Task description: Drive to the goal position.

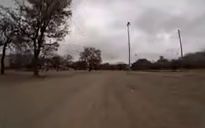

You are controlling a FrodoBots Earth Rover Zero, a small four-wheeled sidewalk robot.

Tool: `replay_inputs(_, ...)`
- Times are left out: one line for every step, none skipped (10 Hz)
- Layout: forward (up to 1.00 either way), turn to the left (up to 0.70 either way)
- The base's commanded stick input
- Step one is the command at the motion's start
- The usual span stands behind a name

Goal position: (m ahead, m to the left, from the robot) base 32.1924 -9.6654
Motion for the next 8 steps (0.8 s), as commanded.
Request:
replay_inputs(0.70,0.01)
replay_inputs(0.70,0.01)
replay_inputs(0.70,0.00)
replay_inputs(0.70,-0.01)
replay_inputs(0.70,-0.01)
replay_inputs(0.70,-0.01)
replay_inputs(0.70,-0.01)
replay_inputs(0.70,-0.01)
